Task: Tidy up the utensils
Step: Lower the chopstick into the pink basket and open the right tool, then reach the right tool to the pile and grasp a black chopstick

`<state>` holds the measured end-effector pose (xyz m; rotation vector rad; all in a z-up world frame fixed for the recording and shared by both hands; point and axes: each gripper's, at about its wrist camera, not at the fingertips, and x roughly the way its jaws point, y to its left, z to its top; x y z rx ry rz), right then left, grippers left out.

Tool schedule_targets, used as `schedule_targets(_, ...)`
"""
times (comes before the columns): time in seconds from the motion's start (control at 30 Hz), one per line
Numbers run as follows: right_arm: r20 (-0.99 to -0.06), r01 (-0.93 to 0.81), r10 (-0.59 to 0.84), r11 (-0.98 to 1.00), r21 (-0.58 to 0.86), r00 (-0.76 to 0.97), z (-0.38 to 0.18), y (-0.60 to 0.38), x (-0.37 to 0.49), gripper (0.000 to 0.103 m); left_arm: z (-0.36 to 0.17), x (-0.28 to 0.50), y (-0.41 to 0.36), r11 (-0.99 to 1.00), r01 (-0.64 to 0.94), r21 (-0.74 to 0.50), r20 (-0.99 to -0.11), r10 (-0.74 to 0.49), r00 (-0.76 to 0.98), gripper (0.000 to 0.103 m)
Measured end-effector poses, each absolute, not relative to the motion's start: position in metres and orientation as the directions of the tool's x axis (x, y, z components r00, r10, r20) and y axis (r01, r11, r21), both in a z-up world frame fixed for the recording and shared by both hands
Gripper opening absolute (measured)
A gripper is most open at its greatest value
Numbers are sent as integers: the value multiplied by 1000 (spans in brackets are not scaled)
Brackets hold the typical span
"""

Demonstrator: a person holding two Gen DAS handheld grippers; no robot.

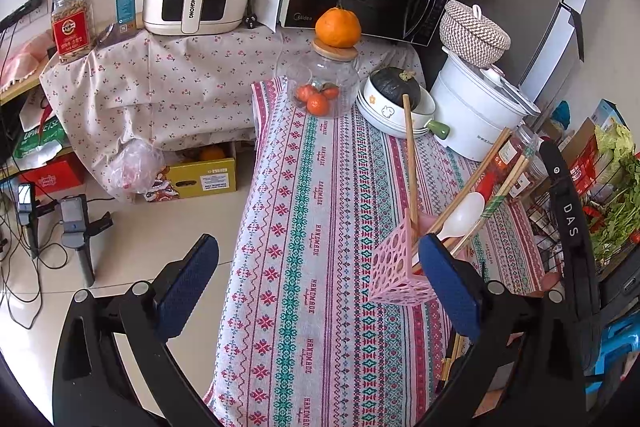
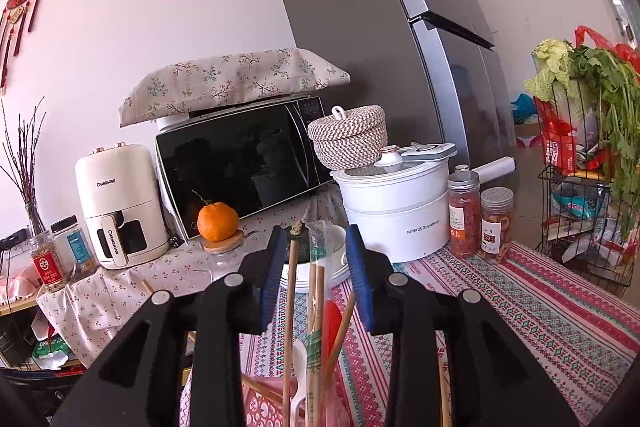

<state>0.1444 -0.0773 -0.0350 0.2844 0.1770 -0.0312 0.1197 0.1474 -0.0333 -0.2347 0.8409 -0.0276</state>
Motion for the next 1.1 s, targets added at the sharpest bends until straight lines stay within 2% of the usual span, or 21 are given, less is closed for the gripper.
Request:
schedule_targets(0.1,-215,60,-2,964,260,977,-25,-89,142,36,-34,118,140,975,-51,-215,-736,-128,665,96)
schedule_targets(0.17,-248,55,10,966,254,969,-18,-99,140,58,-35,117,134,975,-37,-219,-741,-142,656,96)
schedule_targets(0.27,-311,49,29,969,242,950,-10,-118,139,80,-41,116,124,979,-17,-205,-758,-147,635,96)
schedule_targets(0.43,-466,59,57,971,231,883,-11,-154,140,91,-53,113,106,985,20,-169,-790,-147,595,96)
schedule_targets(0.77,-721,157,39,967,202,692,-67,-213,142,92,-69,110,80,987,69,-147,-821,-161,548,96)
schedule_targets(1.1,-876,82,102,984,159,471,-126,-204,161,92,-91,117,66,987,72,-146,-862,-162,480,96)
